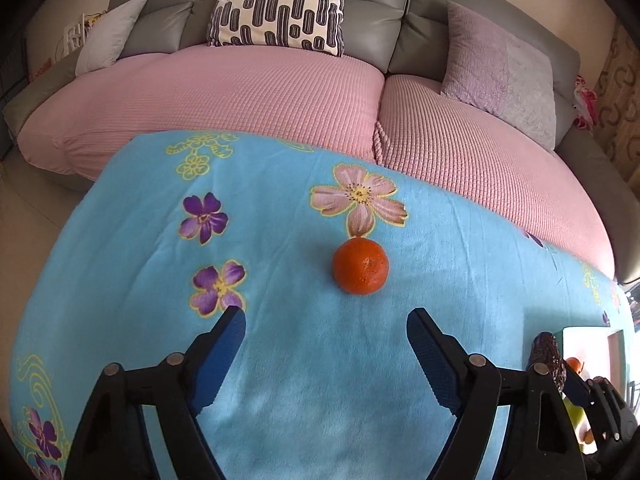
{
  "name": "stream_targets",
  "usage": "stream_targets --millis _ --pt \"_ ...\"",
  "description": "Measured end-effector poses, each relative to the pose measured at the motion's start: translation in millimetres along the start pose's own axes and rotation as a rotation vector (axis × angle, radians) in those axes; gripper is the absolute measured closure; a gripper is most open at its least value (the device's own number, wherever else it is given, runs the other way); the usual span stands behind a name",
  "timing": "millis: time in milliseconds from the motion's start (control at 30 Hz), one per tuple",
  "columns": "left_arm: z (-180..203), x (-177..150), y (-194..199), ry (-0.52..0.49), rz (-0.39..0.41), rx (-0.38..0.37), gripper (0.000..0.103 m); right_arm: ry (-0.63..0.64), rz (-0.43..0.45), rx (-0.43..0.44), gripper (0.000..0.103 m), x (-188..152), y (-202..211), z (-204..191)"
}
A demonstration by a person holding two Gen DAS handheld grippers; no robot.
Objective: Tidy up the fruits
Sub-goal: 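Grasp the dark date with the right tool while the left tool grasps the tangerine, then carry the tangerine with the left tool while the right tool carries the date over the tray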
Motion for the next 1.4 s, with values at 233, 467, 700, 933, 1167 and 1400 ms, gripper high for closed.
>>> stream_targets --millis 233,467,700,933,1167,1400 --pt "17 18 -29 -0.028 -0.035 -0.027 0.035 -0.045 0.023 -0.022 0.057 19 4 29" --pt "18 26 -46 0.001 -0.046 -0.012 0.047 -0.050 0.031 -0.043 0.057 24 9 43" --pt "20 23 -44 0.004 -0.036 -0.031 0.063 -0.062 0.027 -0.049 0.057 18 10 51" --pt "35 0 -7 0.003 -0.012 -0.068 0.063 -0.082 0.038 -0.051 0.057 16 18 58" --pt "58 -32 46 0.001 0.054 -0.140 0.063 -0.129 0.038 -0.066 0.057 6 39 66" --pt "77 -68 84 -0.014 0.093 -0.170 0.063 -0.173 0.054 -0.074 0.057 -8 75 74"
Point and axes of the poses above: each gripper's, at about its wrist camera, not at the fingertips, and y roughly against the way its jaws point, z to its right, x to its top, the point moved 6 cm from there along -y, roughly the way its jaws point, and after that the axes turned 2 degrees about -x, right-handed, at the moved point
